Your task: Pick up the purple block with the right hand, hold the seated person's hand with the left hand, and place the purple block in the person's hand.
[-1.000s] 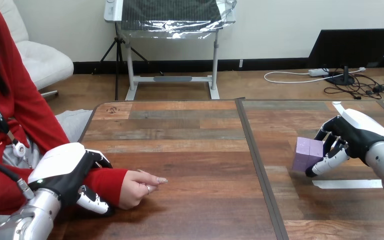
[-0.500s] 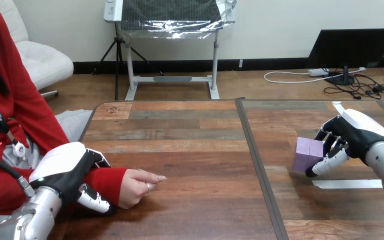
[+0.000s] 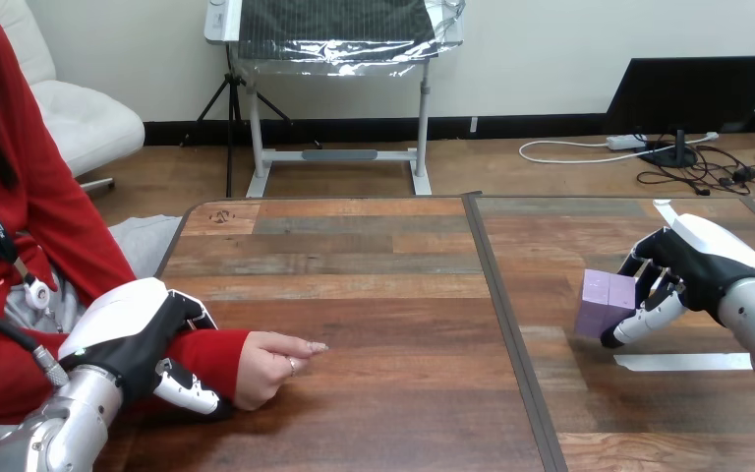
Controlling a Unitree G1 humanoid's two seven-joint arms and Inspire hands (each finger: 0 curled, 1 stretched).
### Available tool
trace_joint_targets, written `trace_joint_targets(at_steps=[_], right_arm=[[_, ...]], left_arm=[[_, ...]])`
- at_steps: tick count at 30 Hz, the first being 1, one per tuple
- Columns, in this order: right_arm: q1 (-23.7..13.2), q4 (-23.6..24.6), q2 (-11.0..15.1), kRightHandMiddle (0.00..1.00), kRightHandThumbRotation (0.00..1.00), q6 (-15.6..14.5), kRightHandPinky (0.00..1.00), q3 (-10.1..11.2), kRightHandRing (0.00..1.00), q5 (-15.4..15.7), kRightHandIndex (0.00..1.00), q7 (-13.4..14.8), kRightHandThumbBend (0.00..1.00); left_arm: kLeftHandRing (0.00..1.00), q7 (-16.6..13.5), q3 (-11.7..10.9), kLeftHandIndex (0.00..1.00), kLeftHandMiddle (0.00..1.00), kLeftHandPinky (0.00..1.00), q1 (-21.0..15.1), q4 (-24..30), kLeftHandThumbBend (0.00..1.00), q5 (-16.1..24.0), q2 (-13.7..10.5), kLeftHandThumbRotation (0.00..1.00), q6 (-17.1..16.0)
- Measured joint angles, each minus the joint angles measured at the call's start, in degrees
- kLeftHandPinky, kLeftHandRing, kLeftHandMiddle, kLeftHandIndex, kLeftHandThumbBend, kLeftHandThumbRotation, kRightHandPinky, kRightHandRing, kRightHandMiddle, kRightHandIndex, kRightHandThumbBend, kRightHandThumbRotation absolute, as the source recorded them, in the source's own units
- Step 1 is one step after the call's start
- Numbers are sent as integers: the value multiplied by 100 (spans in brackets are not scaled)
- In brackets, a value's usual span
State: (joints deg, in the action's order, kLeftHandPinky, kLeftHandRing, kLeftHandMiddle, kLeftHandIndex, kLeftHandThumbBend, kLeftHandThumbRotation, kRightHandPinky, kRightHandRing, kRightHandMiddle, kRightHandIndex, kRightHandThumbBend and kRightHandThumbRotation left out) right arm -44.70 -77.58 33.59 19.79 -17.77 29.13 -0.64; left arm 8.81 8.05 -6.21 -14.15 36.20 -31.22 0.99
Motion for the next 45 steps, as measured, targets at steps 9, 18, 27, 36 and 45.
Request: trace_joint_targets(at_steps=[9,18,27,36,45], right_arm=[[0,2,0,49,0,53,44,0,46,1,49,0,86],[0,9,-3,51,0,92,46,0,47,0,49,0,86],[0,12,-19,51,0,92,47,8,48,-6,50,0,86],[0,16,-38,51,0,92,46,17,48,-14,50,0,85],[0,22,-90,51,0,92,47,21,48,-14,50,0,84]], left_arm=[[36,61,-10,47,45,31,2,44,76,-84,-4,0,50],[38,74,-41,48,46,33,72,139,77,-206,-20,0,57],[38,73,-140,49,46,32,261,398,78,-257,-20,0,117],[39,48,-232,48,46,33,485,719,79,-299,-19,0,134],[40,-27,-345,46,45,34,654,957,82,-424,-19,0,35]])
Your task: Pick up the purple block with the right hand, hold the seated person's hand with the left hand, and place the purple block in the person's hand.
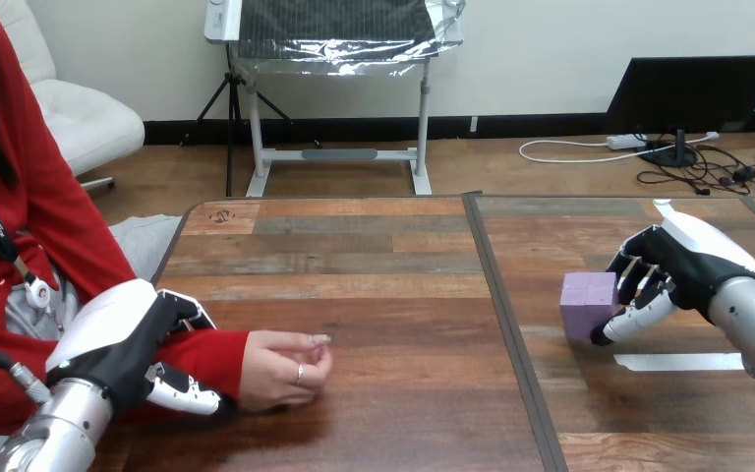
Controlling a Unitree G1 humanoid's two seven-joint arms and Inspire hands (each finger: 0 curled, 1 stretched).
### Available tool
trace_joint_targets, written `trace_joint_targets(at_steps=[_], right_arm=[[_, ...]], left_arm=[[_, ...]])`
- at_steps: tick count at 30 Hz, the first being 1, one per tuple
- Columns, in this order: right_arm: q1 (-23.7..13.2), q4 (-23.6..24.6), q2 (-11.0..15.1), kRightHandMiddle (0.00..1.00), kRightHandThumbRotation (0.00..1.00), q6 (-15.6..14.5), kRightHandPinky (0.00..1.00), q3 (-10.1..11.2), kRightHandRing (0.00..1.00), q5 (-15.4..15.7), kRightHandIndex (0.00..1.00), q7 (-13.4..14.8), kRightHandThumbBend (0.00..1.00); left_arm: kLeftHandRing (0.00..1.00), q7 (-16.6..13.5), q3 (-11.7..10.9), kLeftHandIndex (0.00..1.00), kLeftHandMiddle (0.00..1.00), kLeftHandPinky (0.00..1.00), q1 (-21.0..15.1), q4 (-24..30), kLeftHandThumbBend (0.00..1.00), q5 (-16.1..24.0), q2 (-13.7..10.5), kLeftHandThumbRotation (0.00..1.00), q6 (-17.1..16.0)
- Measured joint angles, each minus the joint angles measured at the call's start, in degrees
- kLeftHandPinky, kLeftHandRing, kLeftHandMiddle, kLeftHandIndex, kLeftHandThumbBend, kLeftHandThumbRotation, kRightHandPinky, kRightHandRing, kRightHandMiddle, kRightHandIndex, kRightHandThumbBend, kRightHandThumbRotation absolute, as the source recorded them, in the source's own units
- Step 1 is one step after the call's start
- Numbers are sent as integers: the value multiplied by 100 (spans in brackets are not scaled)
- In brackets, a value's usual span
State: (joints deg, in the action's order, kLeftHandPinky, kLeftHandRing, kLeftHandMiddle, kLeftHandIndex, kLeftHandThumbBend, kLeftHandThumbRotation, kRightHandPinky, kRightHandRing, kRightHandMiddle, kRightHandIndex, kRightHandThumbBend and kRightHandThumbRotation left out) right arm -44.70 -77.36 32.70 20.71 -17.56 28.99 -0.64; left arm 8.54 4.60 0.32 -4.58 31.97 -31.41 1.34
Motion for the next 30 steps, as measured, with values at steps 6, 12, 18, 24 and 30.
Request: trace_joint_targets(at_steps=[6,12,18,24,30], right_arm=[[-4,6,-55,51,0,-6,46,0,48,0,50,-1,83],[-4,13,-123,51,0,-31,46,0,48,0,50,-29,81],[-5,58,-175,52,0,-139,47,2,49,-6,50,-133,80],[-11,73,-229,52,0,-213,48,41,50,-132,51,-237,79],[-21,83,-286,52,0,-228,50,48,52,-215,51,-272,79]], left_arm=[[41,-13,-78,46,46,35,64,195,82,-17,0,0,-10],[43,-12,-173,46,46,36,144,435,83,-66,0,0,-18],[43,-13,-313,45,46,36,217,632,83,-151,0,0,-120],[42,-21,-426,45,46,36,240,796,83,-212,0,0,-240],[42,-22,-534,44,45,36,246,1010,82,-233,2,0,-293]])
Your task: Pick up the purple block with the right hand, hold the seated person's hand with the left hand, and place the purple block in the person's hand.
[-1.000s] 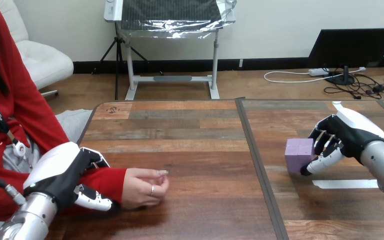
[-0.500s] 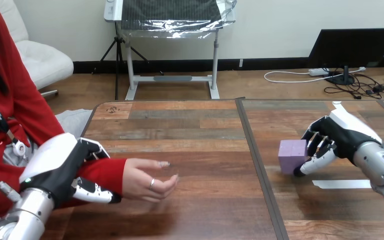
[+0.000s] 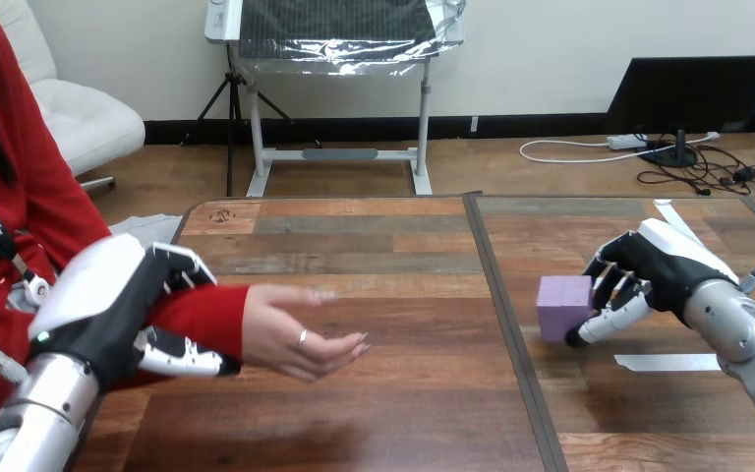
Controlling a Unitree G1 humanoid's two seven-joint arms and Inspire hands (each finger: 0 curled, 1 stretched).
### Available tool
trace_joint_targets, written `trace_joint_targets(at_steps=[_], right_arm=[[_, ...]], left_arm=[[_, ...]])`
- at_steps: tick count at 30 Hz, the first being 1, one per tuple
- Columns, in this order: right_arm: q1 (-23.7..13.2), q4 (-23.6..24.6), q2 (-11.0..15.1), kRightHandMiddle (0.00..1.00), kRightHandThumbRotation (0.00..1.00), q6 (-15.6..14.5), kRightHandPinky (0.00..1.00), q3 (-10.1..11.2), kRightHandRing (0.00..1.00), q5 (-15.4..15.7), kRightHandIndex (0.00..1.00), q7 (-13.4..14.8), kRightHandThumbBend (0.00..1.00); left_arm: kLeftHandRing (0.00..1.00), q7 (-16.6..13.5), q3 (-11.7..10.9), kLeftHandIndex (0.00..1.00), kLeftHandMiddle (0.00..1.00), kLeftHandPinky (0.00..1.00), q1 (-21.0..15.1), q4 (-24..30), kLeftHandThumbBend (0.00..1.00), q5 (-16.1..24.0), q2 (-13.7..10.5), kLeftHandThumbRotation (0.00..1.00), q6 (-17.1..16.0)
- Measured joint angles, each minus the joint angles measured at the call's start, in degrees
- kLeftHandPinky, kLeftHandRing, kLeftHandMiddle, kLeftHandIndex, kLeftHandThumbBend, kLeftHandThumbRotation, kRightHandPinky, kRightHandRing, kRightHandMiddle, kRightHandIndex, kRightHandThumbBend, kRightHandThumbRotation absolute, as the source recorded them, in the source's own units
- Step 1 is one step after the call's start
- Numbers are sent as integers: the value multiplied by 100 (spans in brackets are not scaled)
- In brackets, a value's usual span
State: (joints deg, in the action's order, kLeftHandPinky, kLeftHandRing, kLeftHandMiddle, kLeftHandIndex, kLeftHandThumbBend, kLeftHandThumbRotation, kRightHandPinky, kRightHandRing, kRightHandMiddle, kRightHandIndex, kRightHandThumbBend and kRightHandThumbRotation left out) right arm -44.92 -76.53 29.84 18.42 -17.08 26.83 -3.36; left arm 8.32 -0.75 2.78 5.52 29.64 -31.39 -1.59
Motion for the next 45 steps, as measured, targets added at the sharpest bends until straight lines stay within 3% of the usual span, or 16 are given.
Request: trace_joint_targets(at_steps=[16,29,45], right_arm=[[-21,212,-103,50,0,126,47,124,48,-223,51,-179,80],[-59,457,-119,50,0,358,45,215,47,-357,49,-239,81],[-108,572,-128,49,0,406,45,217,47,-373,48,-300,82]], left_arm=[[41,-3,-218,45,45,36,-3,545,81,-105,28,0,-128],[41,-2,-234,45,45,37,-8,779,83,-107,92,0,-122],[41,-2,-234,45,45,37,-8,837,85,-112,102,0,-133]])
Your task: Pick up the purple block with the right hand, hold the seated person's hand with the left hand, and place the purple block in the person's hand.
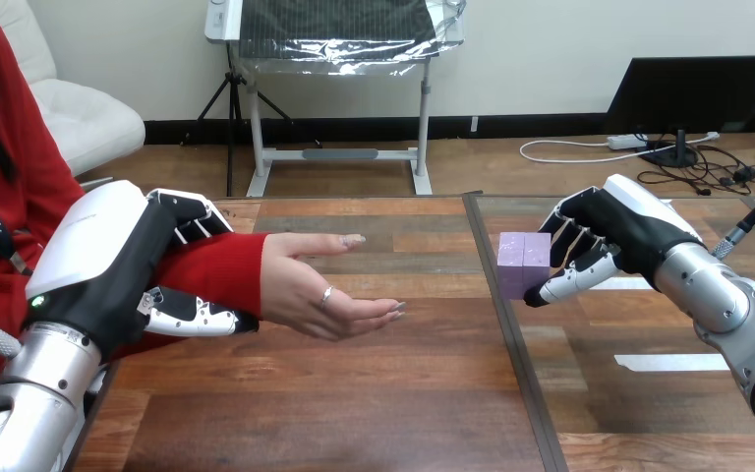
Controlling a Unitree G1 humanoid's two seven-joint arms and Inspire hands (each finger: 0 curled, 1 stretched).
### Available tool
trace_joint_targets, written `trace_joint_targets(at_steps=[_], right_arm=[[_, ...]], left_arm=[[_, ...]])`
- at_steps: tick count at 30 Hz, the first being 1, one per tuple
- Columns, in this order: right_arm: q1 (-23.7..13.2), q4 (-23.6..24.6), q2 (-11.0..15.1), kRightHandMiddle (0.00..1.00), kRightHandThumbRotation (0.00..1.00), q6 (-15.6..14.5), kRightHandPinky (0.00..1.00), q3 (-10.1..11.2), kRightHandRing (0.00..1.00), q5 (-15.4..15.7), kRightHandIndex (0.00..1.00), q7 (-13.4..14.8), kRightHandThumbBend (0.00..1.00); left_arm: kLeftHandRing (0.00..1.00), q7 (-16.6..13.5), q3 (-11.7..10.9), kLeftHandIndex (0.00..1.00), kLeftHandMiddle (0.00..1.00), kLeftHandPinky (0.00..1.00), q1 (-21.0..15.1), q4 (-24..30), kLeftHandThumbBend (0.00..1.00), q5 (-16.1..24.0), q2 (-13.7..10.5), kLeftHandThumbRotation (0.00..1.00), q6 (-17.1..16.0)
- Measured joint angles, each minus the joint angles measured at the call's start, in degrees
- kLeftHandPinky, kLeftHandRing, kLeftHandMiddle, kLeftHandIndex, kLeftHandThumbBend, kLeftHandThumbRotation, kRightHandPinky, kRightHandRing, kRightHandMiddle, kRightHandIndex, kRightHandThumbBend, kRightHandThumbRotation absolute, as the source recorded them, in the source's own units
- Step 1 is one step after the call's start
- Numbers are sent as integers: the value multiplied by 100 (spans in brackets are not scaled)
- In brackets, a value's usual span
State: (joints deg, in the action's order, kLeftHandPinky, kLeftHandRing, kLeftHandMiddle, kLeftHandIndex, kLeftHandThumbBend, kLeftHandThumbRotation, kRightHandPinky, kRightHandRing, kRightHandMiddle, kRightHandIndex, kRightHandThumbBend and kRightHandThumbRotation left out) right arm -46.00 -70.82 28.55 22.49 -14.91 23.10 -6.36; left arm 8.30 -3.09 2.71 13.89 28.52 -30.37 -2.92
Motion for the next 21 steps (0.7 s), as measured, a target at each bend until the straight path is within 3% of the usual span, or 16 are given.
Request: trace_joint_targets(at_steps=[21], right_arm=[[2,74,1,48,0,29,43,23,45,-99,48,-171,81]], left_arm=[[42,-13,0,46,46,38,0,13,84,4,0,0,-27]])
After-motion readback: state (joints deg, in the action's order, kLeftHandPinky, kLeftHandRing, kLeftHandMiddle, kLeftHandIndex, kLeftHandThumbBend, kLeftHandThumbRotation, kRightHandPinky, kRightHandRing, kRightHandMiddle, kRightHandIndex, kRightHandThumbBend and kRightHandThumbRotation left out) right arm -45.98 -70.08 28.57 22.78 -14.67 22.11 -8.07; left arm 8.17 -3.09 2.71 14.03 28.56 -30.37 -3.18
